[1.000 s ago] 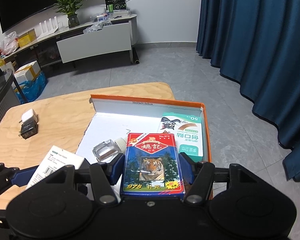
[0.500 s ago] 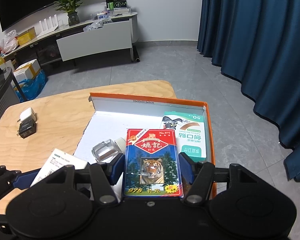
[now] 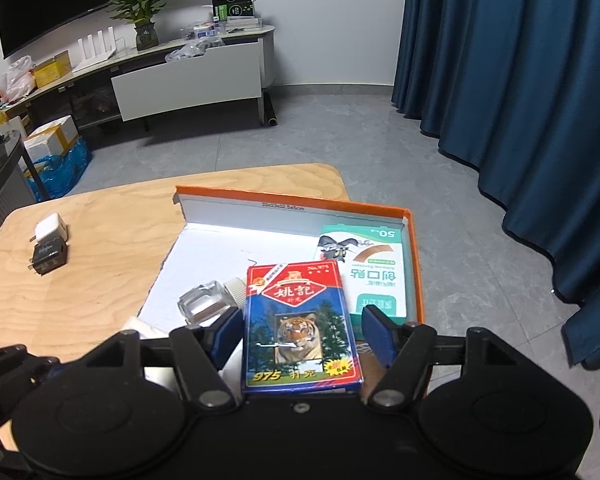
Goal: Organize rigid objects
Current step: 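Push the card pack down into the box with right while left holds the adapter box, then open right to release the card pack while left releases the adapter box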
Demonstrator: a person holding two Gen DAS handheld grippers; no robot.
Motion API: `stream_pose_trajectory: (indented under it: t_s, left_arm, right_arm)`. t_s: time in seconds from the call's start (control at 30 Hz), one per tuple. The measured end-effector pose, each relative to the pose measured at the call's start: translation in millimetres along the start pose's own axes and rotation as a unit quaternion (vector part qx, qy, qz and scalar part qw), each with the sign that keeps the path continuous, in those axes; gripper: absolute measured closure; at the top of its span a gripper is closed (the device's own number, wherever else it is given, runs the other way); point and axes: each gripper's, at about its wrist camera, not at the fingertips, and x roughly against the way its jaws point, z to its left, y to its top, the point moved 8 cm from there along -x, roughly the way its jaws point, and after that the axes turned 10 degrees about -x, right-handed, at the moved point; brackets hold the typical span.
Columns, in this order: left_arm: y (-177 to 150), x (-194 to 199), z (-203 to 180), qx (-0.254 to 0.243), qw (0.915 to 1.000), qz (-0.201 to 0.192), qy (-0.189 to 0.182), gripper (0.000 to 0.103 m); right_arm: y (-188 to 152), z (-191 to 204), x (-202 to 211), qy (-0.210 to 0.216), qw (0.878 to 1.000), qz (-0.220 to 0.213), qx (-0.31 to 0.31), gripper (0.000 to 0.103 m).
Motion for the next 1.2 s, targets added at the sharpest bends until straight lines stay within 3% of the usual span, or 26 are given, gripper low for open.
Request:
stream_pose_trajectory:
  t_s: [0.27, 0.47, 0.57, 0.8, 1.03, 1.2]
  left_arm:
    - [0.8, 4.5, -9.5, -0.001, 0.9995, -0.01, -0.03, 0.024]
    - [6.8, 19.2, 1.2, -0.001, 0.9995, -0.028, -0.014, 0.018]
    - [8.6, 26.7, 14.5, -0.003, 0.9993, -0.037, 0.004, 0.016]
    - [-2.8, 47.5, 80.8, 0.032, 0.9963, -0.038, 0.07, 0.016]
    - [-20.7, 55.5, 170.1, 0.07, 0.9867, -0.019, 0.145, 0.016]
    - [-10.5, 31.5, 222.9, 0.049, 0.986, 0.001, 0.159, 0.016]
  right_arm:
    - [6.4, -4.6, 13.1, 0.007, 1.0, -0.011, -0.012, 0.019]
    - [8.0, -7.8, 26.6, 0.051, 0.997, -0.017, -0.05, 0.018]
    - [9.1, -1.4, 34.7, 0.053, 0.997, -0.027, -0.041, 0.018]
    - [8.5, 36.9, 33.8, 0.07, 0.997, -0.025, -0.013, 0.018]
    - [-5.2, 96.0, 20.9, 0.104, 0.994, -0.007, 0.028, 0.018]
    - [-13.2, 124.6, 16.1, 0.121, 0.991, 0.001, 0.049, 0.018]
